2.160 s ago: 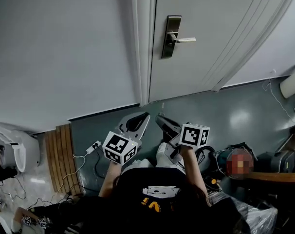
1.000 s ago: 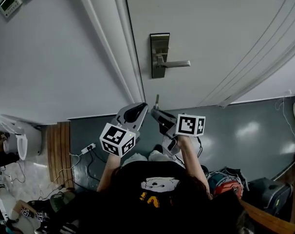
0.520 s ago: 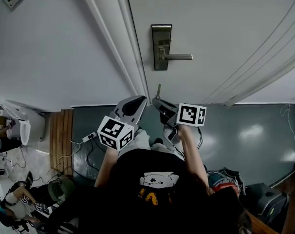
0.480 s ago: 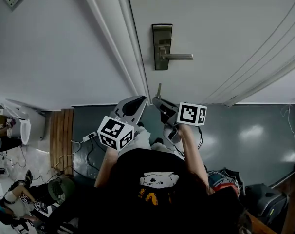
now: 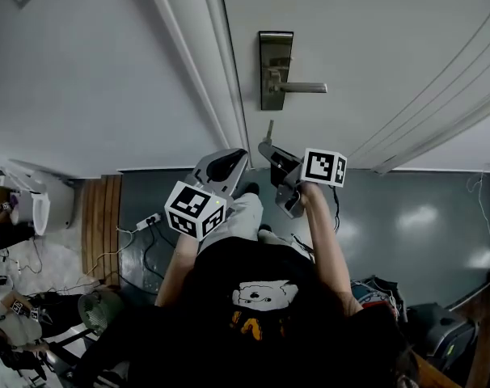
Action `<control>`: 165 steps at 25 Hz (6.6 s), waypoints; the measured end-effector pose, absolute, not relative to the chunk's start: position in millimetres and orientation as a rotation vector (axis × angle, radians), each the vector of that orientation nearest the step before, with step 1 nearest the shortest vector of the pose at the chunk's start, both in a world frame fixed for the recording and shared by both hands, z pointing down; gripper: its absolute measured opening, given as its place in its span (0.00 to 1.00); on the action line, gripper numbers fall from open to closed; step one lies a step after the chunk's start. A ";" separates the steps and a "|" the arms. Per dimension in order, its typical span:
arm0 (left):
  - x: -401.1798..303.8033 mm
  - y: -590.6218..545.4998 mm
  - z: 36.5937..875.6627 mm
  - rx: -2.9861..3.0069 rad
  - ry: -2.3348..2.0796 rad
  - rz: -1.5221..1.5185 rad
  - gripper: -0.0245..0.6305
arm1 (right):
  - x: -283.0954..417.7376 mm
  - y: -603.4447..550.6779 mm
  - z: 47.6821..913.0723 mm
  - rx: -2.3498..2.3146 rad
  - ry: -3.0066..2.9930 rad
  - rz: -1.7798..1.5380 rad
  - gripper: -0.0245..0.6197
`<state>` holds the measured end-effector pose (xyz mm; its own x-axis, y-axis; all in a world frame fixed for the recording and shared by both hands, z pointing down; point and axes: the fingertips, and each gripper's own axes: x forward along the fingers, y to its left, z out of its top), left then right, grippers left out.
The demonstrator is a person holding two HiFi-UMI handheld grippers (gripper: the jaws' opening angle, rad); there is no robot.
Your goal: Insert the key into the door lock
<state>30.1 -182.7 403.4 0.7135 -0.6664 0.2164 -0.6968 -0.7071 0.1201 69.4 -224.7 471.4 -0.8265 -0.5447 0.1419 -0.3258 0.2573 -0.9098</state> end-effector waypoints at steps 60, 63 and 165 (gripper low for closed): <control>42.7 -235.9 438.4 2.795 -0.967 0.183 0.06 | 97.3 -335.9 487.5 -0.439 1.896 -1.719 0.07; 39.5 -236.9 437.5 2.791 -0.975 0.182 0.06 | 110.3 -336.2 489.1 -0.461 1.854 -1.711 0.07; -53.9 -0.1 442.1 2.664 -0.893 0.218 0.06 | -1.3 -15.7 457.3 -0.999 2.136 -1.437 0.07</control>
<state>-53.9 -0.1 442.1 0.7929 -0.5587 0.2435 -0.6080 -0.7525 0.2531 -1.3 -15.7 457.3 -0.6759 -0.7330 0.0761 -0.3468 0.2253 -0.9105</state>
